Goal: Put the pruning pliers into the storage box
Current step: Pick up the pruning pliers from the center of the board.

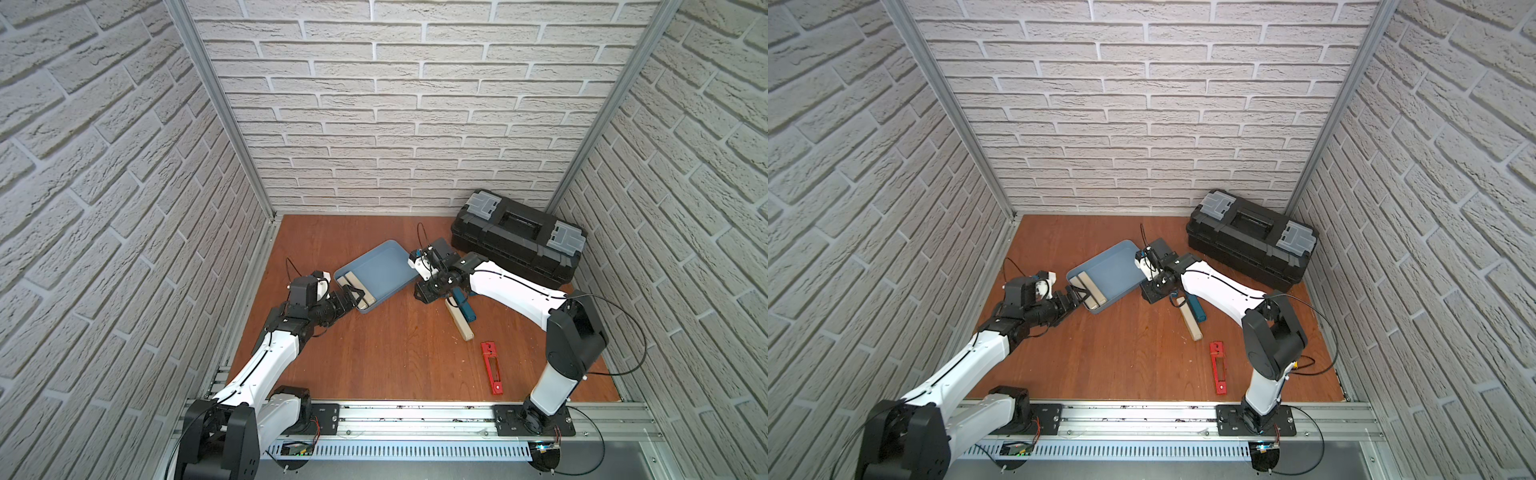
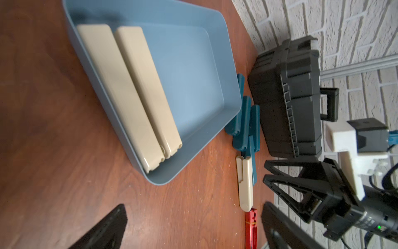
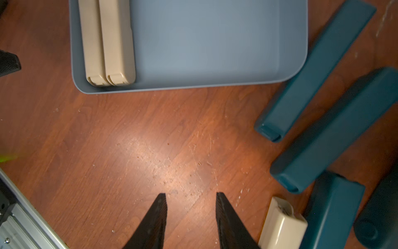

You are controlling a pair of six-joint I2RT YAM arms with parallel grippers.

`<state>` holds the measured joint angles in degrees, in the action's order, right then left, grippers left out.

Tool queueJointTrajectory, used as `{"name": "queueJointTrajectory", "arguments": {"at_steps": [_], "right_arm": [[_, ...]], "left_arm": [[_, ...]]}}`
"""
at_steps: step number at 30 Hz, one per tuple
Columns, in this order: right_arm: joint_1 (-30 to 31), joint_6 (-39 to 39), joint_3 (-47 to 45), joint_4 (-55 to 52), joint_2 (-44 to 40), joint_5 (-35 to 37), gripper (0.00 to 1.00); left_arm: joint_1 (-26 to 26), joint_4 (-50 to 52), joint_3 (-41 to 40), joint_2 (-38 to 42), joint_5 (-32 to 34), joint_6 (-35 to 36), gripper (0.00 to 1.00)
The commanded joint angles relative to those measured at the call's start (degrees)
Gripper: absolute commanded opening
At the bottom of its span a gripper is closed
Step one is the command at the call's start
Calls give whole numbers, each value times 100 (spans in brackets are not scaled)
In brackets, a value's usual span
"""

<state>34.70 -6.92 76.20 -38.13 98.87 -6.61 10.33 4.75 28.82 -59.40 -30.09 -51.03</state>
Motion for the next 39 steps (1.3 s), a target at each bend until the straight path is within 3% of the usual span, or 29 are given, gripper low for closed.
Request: {"name": "queueJointTrajectory", "arguments": {"at_steps": [1, 10, 15, 21, 39], "right_arm": [[36, -262, -503, 44, -489, 367, 40], [28, -628, -1605, -230, -1592, 1041, 41], [-69, -722, -1815, -603, -1653, 1516, 42], [-229, -855, -1990, -774, -1485, 1409, 42], [-656, -777, -2305, -500, -1006, 1018, 42]], "left_arm": [[280, -221, -116, -4, -242, 70, 98], [1146, -818, -244, -430, -118, -10, 98], [1365, -1199, -342, -670, -27, -158, 98], [1616, -1297, -297, -750, 185, -188, 98], [1630, -1035, -131, -588, 381, -40, 98]]}}
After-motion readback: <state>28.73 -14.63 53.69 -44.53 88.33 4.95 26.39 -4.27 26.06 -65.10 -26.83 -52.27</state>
